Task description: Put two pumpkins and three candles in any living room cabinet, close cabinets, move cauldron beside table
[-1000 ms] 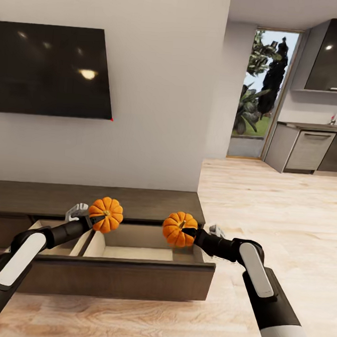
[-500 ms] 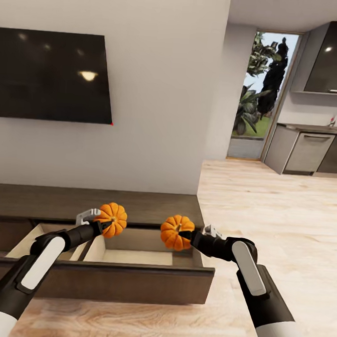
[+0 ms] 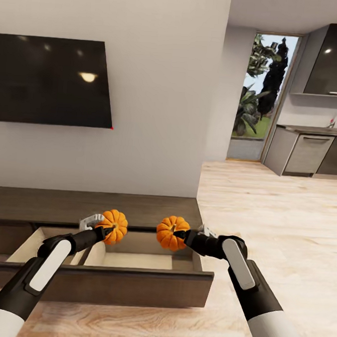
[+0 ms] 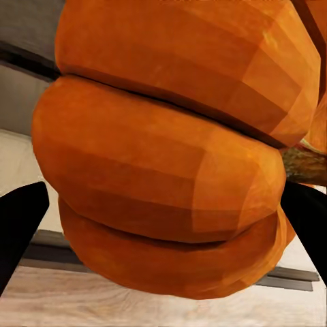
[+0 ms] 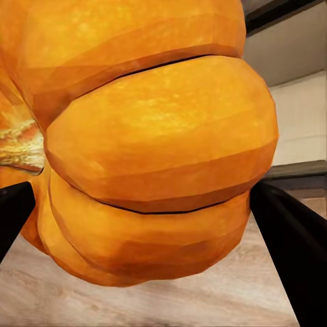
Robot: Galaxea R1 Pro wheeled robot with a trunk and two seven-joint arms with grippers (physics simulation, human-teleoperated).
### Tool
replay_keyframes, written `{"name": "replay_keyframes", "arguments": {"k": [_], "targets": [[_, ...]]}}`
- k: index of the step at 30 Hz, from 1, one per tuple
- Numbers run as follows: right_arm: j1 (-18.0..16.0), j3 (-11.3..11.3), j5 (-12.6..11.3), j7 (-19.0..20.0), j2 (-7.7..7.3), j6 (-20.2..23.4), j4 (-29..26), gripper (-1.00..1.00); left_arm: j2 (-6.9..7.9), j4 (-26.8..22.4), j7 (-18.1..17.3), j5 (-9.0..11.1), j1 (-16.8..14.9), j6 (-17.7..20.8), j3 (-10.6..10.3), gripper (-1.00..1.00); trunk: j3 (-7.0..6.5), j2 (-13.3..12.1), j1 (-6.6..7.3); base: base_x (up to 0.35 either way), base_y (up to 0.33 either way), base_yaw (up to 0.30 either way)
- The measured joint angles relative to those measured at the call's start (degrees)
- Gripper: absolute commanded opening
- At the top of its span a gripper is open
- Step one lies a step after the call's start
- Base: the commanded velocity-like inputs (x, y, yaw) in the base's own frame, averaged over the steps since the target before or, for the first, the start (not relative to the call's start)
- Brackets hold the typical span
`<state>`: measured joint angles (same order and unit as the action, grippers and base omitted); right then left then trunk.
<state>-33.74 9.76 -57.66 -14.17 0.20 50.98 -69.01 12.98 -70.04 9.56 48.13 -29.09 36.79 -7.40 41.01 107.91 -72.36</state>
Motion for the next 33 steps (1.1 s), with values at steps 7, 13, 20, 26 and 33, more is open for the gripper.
{"name": "replay_keyframes", "arguments": {"k": [7,13,20,26,33], "targets": [[-0.05,1.04,0.17,-2.88,0.37,0.05,1.67,-1.00,-1.99,2.44,0.19,-0.09,-0.10,0.26,-0.95,-1.00,-1.26,-2.80,1.54,0.000,0.000,0.000],[-0.11,1.04,0.15,-3.41,0.55,0.01,4.20,-1.00,-2.27,2.63,0.20,-0.19,-0.07,0.25,-1.06,-1.00,-1.81,-4.02,2.21,0.000,0.000,0.000],[-2.04,0.93,-0.35,-3.38,0.63,-0.44,10.19,-1.00,-2.28,2.59,0.13,-0.20,-0.06,0.35,-1.08,-1.00,-1.81,-4.02,2.21,0.000,0.000,0.000],[-2.67,0.93,-0.45,-3.37,0.60,-1.47,11.71,-1.00,-2.24,2.60,0.05,-0.13,0.02,0.38,-1.05,-1.00,-1.81,-4.02,2.23,0.089,0.020,0.000],[-2.76,0.92,-0.44,-3.32,0.60,-1.64,11.93,-1.00,-2.23,2.68,0.02,-0.13,-0.05,0.47,-1.05,-1.00,-1.81,-4.02,2.22,0.103,0.012,0.000]]}}
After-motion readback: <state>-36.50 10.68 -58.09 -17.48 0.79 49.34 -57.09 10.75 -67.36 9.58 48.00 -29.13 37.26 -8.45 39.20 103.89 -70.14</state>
